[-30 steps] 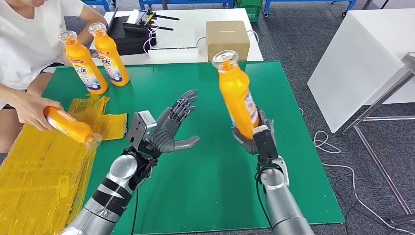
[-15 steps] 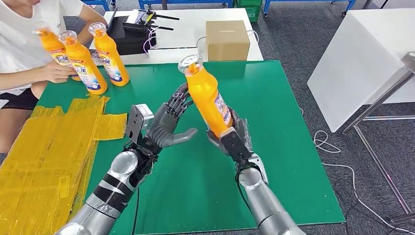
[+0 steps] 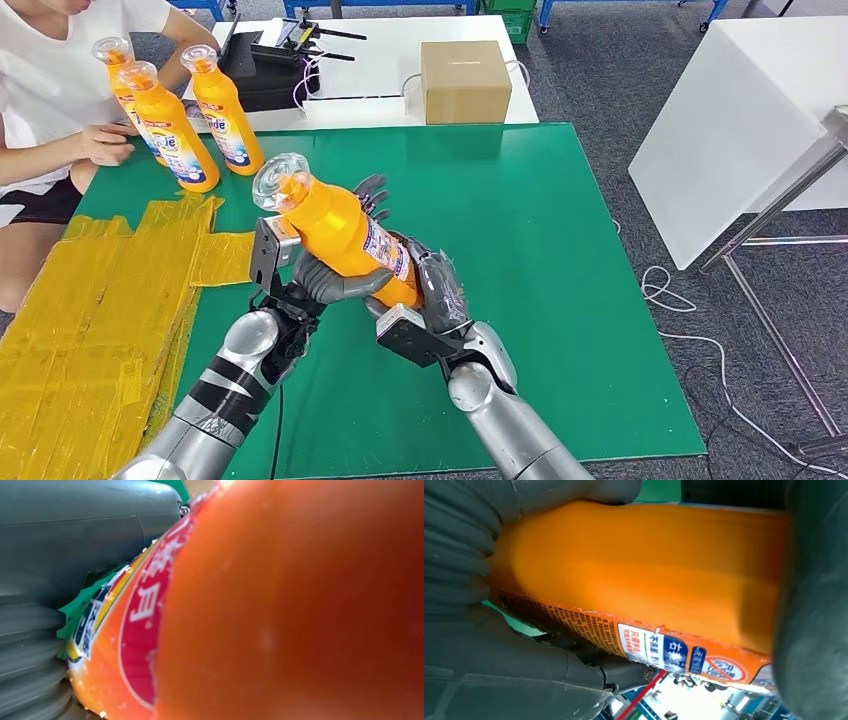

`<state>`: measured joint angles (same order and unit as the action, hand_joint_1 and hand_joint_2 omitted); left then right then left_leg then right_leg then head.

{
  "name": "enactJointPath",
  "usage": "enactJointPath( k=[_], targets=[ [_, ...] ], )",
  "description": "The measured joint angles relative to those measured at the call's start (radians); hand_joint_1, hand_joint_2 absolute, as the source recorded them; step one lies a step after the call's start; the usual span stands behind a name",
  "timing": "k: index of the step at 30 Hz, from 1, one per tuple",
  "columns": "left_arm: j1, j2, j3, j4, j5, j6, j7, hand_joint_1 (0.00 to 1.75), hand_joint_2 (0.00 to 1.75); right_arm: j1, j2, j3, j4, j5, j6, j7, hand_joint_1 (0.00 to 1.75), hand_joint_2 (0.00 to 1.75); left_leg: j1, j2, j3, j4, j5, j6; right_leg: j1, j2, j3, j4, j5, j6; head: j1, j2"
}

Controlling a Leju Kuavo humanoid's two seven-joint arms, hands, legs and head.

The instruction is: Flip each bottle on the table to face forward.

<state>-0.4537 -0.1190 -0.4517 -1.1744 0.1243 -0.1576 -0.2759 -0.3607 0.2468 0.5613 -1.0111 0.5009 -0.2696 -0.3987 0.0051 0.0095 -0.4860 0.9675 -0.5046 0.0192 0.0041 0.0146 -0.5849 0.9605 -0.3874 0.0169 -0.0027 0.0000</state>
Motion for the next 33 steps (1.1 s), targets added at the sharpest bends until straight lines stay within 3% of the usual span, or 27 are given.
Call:
enactJointPath(
  k=[1, 2, 5, 6, 13, 33],
  targets=[
    [0.001, 0.0, 0.0, 0.001, 0.003, 0.001, -0.003, 0.0, 1.75, 0.0, -0.003, 0.007, -0.003, 0.003, -0.003, 0.004, 1.75, 1.75, 0.0, 0.0, 0.0, 0.0, 0.0, 0.0, 0.0, 0.0, 0.0, 0.0, 0.0, 0.0, 0.0, 0.0],
    [0.004, 0.0, 0.001, 0.002, 0.009, 0.001, -0.006, 0.1, 1.75, 0.0, -0.005, 0.014, -0.005, 0.004, -0.006, 0.007, 1.75, 1.75, 0.0, 0.0, 0.0, 0.0, 0.0, 0.0, 0.0, 0.0, 0.0, 0.0, 0.0, 0.0, 0.0, 0.0],
    [0.017, -0.001, 0.009, 0.003, 0.035, 0.015, -0.013, 1.41, 1.75, -0.001, -0.012, 0.03, -0.005, 0.002, -0.013, 0.017, 1.75, 1.75, 0.0, 0.0, 0.0, 0.0, 0.0, 0.0, -0.001, 0.0, 0.0, 0.0, 0.0, 0.0, 0.0, 0.0],
    [0.022, -0.003, 0.012, 0.003, 0.045, 0.027, -0.014, 1.75, 1.75, -0.001, -0.014, 0.035, -0.005, 0.0, -0.016, 0.02, 1.75, 1.75, 0.0, 0.0, 0.0, 0.0, 0.0, 0.0, -0.001, 0.0, 0.0, 0.0, 0.0, 0.0, 0.0, 0.0],
    [0.058, -0.033, 0.034, 0.001, 0.108, 0.12, -0.026, 1.75, 1.75, -0.006, -0.018, 0.055, 0.013, -0.017, -0.03, 0.028, 1.75, 1.75, 0.0, -0.001, -0.001, 0.0, 0.0, 0.0, -0.001, -0.001, 0.0, 0.0, 0.0, 0.0, 0.0, 0.0],
    [0.072, -0.05, 0.062, 0.001, 0.112, 0.128, -0.027, 1.75, 1.75, -0.012, -0.018, 0.072, 0.026, -0.02, -0.034, 0.028, 1.75, 1.75, 0.0, -0.001, -0.001, 0.0, 0.0, 0.0, -0.001, -0.001, 0.0, 0.0, 0.0, 0.0, 0.0, 0.0]
  ],
)
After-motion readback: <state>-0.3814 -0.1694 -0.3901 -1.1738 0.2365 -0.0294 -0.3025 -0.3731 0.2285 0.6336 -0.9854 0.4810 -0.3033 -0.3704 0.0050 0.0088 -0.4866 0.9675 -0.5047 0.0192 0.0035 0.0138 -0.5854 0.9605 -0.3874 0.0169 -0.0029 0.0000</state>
